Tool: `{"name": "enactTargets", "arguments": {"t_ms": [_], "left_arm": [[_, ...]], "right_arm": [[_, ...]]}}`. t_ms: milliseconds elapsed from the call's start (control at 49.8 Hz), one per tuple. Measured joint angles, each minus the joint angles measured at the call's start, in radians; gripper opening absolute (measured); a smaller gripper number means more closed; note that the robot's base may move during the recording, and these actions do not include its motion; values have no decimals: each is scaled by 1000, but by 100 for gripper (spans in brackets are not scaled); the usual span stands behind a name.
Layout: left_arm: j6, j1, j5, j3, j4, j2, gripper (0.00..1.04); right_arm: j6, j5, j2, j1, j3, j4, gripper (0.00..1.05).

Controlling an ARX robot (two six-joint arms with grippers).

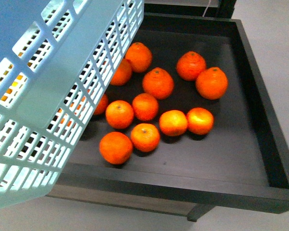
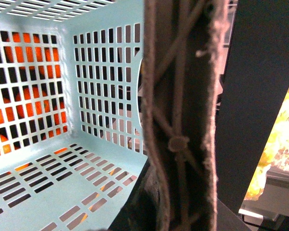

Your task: Pick lemon and mango into basket

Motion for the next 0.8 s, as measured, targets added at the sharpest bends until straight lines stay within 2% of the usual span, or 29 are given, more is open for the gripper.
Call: {"name": "enactTargets", "arguments": {"t_ms": [804], "left_arm": [[0, 0, 2, 1, 0, 2, 5]], "right_arm": [[0, -2, 2, 0, 0, 0, 96]]}}
